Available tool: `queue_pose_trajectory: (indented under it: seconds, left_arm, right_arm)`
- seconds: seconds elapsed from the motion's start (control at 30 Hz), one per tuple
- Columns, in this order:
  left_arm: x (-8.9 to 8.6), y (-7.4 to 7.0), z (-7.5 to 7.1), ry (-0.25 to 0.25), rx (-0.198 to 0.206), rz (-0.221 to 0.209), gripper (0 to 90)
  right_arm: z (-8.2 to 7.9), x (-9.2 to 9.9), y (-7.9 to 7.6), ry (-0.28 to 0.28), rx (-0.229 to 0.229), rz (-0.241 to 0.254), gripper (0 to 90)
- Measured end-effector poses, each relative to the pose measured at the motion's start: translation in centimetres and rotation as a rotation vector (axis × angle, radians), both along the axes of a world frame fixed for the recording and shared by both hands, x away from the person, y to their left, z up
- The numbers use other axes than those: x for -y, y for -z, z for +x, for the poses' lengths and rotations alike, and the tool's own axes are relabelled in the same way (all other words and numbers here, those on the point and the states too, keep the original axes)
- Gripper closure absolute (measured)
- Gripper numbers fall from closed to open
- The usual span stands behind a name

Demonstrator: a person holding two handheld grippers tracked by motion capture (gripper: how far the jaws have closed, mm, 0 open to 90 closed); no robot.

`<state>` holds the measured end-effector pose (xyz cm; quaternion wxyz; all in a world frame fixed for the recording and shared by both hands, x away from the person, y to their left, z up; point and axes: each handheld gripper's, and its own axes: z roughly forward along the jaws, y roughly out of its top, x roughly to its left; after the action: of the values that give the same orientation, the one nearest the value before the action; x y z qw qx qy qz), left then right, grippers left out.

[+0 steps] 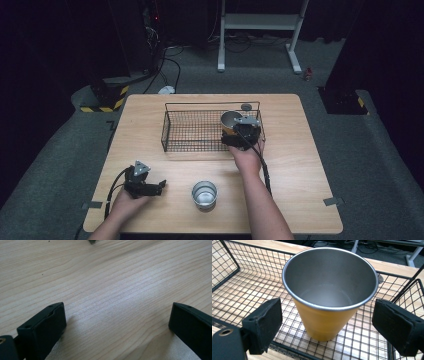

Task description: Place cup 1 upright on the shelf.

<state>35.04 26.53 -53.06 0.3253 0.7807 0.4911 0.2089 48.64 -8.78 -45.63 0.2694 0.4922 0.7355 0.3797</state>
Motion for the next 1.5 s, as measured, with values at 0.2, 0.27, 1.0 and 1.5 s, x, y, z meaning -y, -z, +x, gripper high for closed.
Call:
queue_pose_trajectory:
  seconds: [0.2, 0.27, 1.0, 1.5]
  left_arm:
    - [0.0, 0.0, 0.0, -0.001, 0.001, 0.0, 1.5]
    - [0.0, 0.0, 0.0, 0.0, 0.0, 0.001, 1.5]
    - [0.0, 0.0, 0.0, 0.0, -0.001, -0.001, 1.8]
    - [0.0, 0.0, -0.1, -0.011, -0.002, -0.002, 2.1]
  right_arm:
    - [-1.0, 0.4, -0.2, -0.001, 0.016, 0.005, 9.6]
    - [-1.5, 0.5, -0.3, -0.006, 0.018, 0.01, 9.6]
    - [-7.1, 3.0, 1.6, -0.031, -0.002, 0.0, 9.8]
    - [-11.6, 5.4, 6.0, -0.017, -0.105, -0.067, 10.1]
